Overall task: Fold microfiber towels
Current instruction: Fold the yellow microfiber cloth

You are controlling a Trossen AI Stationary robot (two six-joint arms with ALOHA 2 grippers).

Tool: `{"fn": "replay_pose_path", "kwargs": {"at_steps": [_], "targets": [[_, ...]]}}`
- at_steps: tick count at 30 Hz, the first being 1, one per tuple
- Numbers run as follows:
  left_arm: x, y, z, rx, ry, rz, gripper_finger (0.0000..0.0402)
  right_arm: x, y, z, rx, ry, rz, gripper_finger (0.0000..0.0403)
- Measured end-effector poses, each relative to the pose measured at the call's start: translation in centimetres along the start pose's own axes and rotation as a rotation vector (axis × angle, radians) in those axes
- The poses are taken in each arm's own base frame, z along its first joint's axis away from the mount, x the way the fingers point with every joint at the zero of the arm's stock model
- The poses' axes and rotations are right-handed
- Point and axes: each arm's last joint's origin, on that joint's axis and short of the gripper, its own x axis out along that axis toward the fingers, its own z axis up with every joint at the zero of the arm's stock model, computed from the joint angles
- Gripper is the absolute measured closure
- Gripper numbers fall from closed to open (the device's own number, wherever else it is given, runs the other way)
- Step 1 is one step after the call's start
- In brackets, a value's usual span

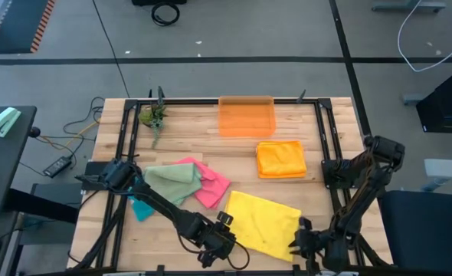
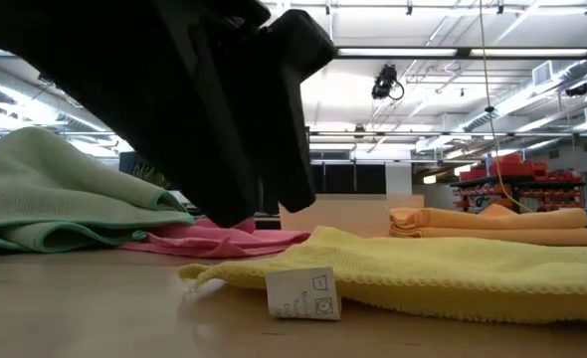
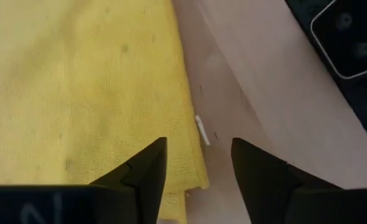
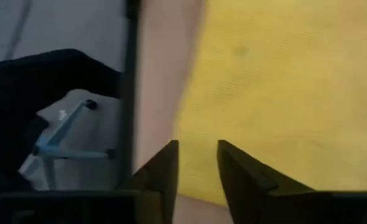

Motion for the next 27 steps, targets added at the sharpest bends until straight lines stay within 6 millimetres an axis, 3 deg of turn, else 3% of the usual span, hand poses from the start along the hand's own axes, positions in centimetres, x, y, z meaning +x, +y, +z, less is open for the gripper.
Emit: {"fn": "replay_pose_path", "kwargs": {"at_steps": [8,21,27], "targets": [[1.6,-0.5,-2.1,-0.006,0.010,0.000,0.0219,1.1,0.8,-1.4,-0.124,-0.006,0.056,0.0203],[1.8,-0.2,-2.2,-0.014,0.012,0.002,0.0261,1.0,1.2,-4.0,-0.175,0.047,0.070,0.0207],[1.9,0.5,-2.1,-0.054,0.006,0.010,0.0283,1.6,0.9,-3.0,-0.106,0.031,0.052,0.0207]]}}
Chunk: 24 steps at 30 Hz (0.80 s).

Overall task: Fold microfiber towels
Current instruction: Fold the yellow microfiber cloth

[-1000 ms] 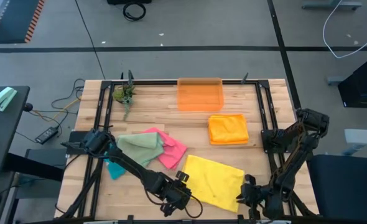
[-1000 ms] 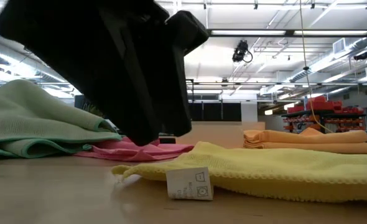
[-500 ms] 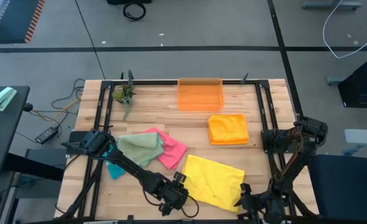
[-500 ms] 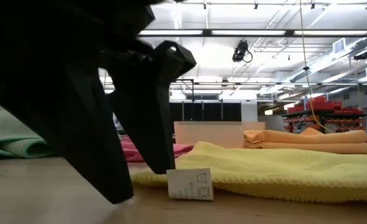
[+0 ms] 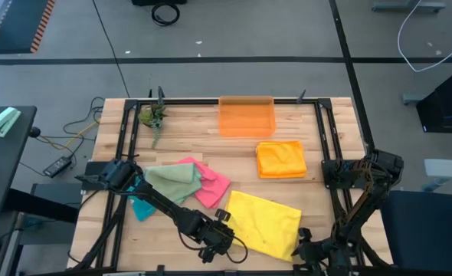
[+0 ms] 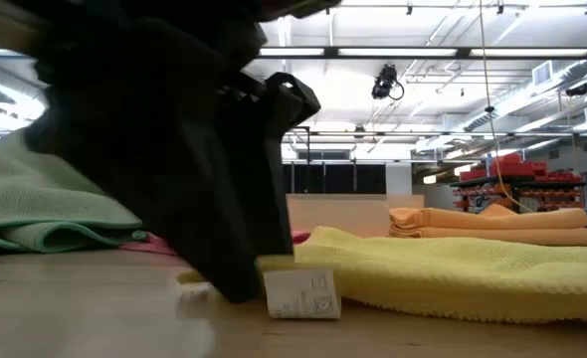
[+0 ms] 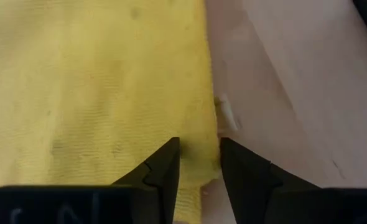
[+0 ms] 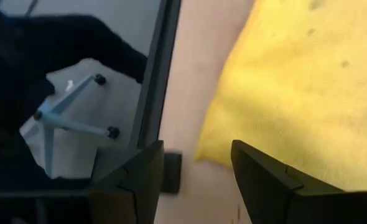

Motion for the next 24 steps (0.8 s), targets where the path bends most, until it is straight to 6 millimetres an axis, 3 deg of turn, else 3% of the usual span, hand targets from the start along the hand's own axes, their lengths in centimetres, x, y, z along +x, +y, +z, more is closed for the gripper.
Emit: {"fn": "replay_pose_path", "kwargs": {"at_steps": [5,14,24], "targets": [[0.0,0.0,0.0,-0.005,-0.001,0.000,0.0289,-0.3,0.9,0.8,-0.011,-0.007,0.010,0.0207],[0.0,0.0,0.0,-0.024,-0.004,-0.001,0.0286,1.1,0.1,0.7,0.017,0.065,-0.041,0.0215],[0.0,0.0,0.0,-0.024,-0.004,-0.001,0.0294,1.1,-0.2,0.4,0.021,0.088,-0.075,0.0296]]}}
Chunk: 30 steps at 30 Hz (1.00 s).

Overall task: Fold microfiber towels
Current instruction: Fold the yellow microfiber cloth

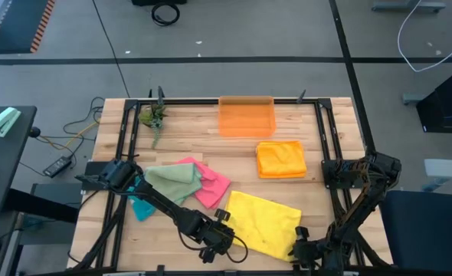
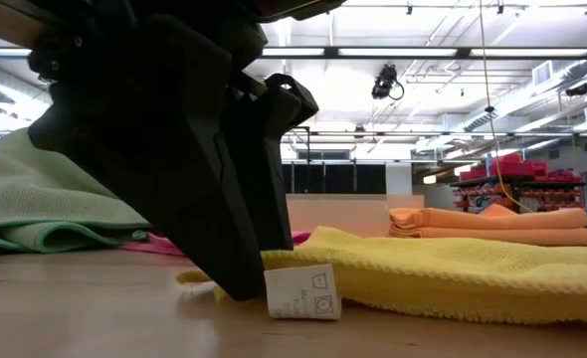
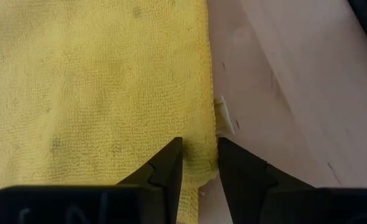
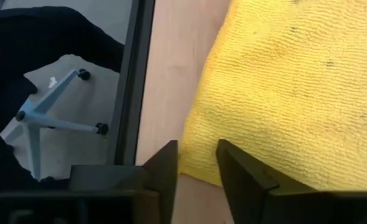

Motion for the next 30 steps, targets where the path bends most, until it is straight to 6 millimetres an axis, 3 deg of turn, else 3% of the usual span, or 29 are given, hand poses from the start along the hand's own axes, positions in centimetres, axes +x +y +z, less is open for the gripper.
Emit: {"fn": "replay_pose_path", "kwargs": {"at_steps": [7,12,17,25,30], "targets": [[0.0,0.0,0.0,0.000,0.000,0.000,0.0297,0.0,-0.1,-0.1,-0.043,0.013,-0.007,0.0360],[0.0,0.0,0.0,0.000,-0.003,0.000,0.0321,-0.3,-0.2,0.0,-0.045,0.013,-0.011,0.0363],[-0.6,0.1,0.6,-0.009,-0.049,-0.005,0.0388,-2.2,0.1,1.2,-0.031,-0.021,0.032,0.0363],[-2.4,1.3,1.8,-0.027,-0.125,-0.001,0.0394,-5.1,-0.1,3.0,0.000,-0.072,0.050,0.0363],[-2.9,2.0,2.0,-0.046,-0.126,0.013,0.0395,-5.6,-0.5,3.2,0.051,-0.039,0.038,0.0363]]}}
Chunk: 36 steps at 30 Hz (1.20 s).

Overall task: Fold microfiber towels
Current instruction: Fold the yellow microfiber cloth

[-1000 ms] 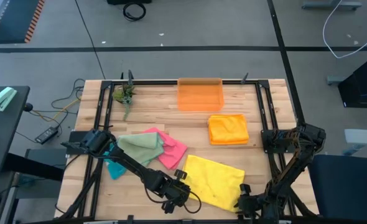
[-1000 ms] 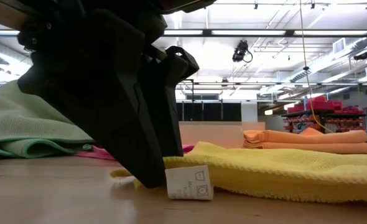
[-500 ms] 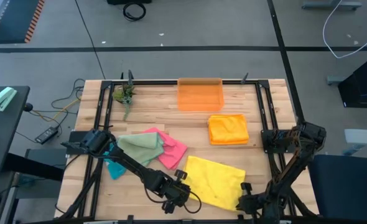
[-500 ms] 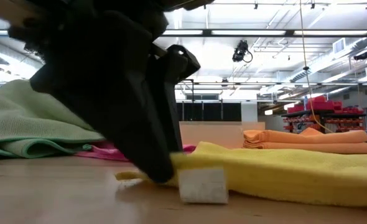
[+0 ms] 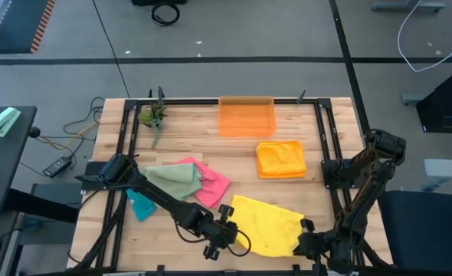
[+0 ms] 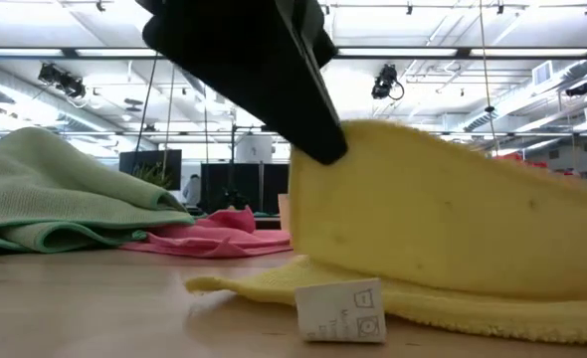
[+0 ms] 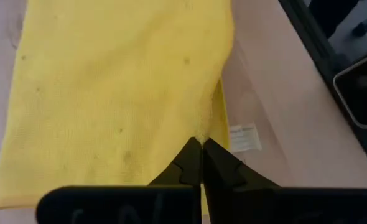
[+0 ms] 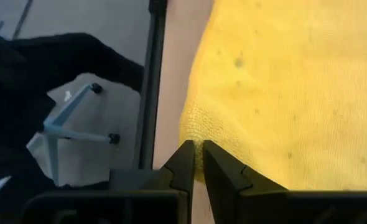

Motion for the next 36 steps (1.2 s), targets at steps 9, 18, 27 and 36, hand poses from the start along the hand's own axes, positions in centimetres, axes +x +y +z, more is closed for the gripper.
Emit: {"fn": "replay_pose_path", "kwargs": {"at_steps": [9,18,27,36], "targets": [[0.1,0.9,0.2,-0.030,-0.005,0.015,0.0395,0.7,0.1,-1.6,-0.016,0.068,-0.022,0.0361],[0.4,3.0,0.3,-0.116,-0.002,0.045,0.0395,0.5,0.2,-1.6,-0.009,0.043,-0.016,0.0267],[0.5,3.7,0.3,-0.129,0.000,0.056,0.0396,0.7,0.2,-1.1,0.101,-0.033,-0.028,0.0187],[0.5,4.0,0.2,-0.144,0.006,0.060,0.0396,1.1,-0.3,-0.5,0.264,0.000,-0.043,0.0191]]}}
